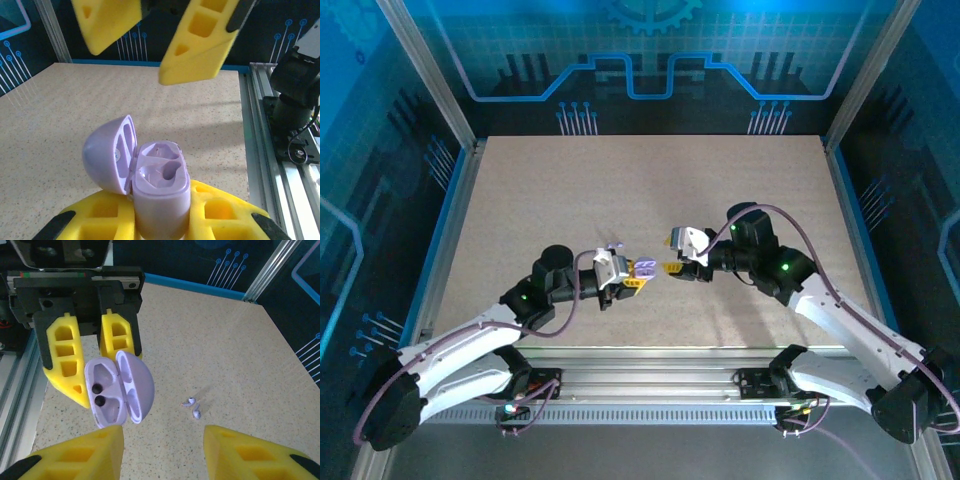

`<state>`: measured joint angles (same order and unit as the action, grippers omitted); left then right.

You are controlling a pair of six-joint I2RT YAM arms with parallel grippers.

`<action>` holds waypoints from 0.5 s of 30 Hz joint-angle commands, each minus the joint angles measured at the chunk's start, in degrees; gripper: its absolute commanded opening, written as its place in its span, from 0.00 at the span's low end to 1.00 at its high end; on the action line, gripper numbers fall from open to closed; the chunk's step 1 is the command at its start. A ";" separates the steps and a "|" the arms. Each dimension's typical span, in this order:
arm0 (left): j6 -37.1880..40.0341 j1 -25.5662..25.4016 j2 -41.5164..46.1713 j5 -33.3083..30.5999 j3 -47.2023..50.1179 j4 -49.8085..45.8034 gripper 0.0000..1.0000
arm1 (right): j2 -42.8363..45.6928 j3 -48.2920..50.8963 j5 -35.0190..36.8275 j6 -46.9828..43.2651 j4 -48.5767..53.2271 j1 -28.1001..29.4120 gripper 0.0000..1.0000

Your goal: Insert wireless bluetooth earbuds into charging case

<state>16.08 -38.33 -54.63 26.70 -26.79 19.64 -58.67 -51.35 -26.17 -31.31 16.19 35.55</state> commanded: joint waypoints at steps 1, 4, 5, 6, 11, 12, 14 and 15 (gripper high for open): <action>-3.84 2.07 0.23 2.80 1.19 2.82 0.17 | 1.19 0.64 -0.58 2.31 -1.28 -0.52 0.46; -5.61 4.22 0.23 2.13 1.01 2.64 0.17 | 0.98 0.41 1.72 6.63 -1.34 -0.48 0.47; -6.20 4.88 0.30 1.77 0.89 2.53 0.18 | 0.77 -0.01 3.10 8.76 -1.21 -0.49 0.47; -6.97 5.78 0.23 1.01 0.90 2.49 0.18 | 0.39 -0.68 5.07 11.03 -0.91 -0.48 0.47; -11.10 10.53 -0.62 -1.52 1.35 4.12 0.17 | -2.40 -4.47 9.57 19.62 3.62 -0.40 0.50; -12.04 11.49 -0.93 -1.58 1.62 5.14 0.17 | -3.22 -5.32 9.88 21.22 4.59 -0.31 0.51; -13.78 12.75 -1.42 -3.32 1.73 5.85 0.17 | -5.23 -7.56 10.82 23.86 6.93 -0.02 0.52; -14.28 13.44 -1.55 -3.99 1.74 5.89 0.17 | -6.45 -8.89 11.39 25.37 8.23 0.17 0.53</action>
<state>5.72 -26.35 -55.68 25.06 -25.98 22.55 -63.09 -56.53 -17.52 -13.19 20.16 35.57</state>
